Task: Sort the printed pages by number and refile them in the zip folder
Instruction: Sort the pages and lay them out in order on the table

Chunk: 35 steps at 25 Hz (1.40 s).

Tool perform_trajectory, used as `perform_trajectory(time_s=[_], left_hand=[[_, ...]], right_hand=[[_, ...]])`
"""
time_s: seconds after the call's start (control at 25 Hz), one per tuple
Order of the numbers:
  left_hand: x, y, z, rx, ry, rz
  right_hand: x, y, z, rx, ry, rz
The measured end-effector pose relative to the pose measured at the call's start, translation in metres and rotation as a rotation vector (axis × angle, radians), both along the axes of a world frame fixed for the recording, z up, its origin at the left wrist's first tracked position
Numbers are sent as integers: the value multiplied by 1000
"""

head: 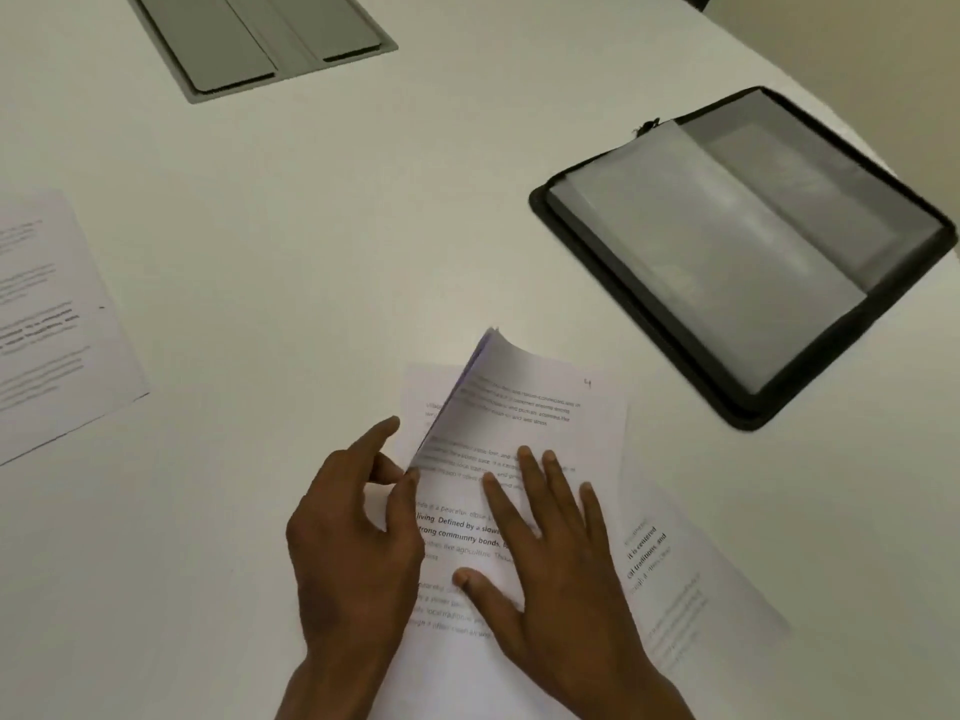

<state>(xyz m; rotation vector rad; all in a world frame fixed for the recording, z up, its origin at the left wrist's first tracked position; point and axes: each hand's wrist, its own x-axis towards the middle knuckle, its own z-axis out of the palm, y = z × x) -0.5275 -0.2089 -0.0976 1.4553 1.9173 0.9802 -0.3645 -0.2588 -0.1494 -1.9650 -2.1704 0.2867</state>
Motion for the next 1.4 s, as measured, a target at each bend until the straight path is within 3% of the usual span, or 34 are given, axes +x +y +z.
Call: perform_trajectory(time_s=[0.08, 0.2, 0.4, 0.6, 0.84, 1.0, 1.28, 1.4], left_hand=[[-1, -4, -2, 37, -4, 35], [-17, -6, -12, 17, -55, 157], [-51, -13, -26, -22, -65, 324], [-51, -21, -25, -50, -85, 241], [-34, -37, -32, -58, -111, 98], [-30, -40, -36, -47, -105, 69], [-24, -42, -34, 23, -52, -3], [-25, -43, -35, 33, -39, -10]], right_hand=[[5, -2, 2, 38, 128, -41], [22, -5, 10, 71, 337, -297], [57, -20, 9, 64, 289, -460], [59, -22, 6, 62, 301, -402], [67, 31, 28, 38, 552, -629], [58, 41, 32, 160, 677, -727], [41, 16, 11, 523, 208, -401], [49, 10, 6, 575, 135, -360]])
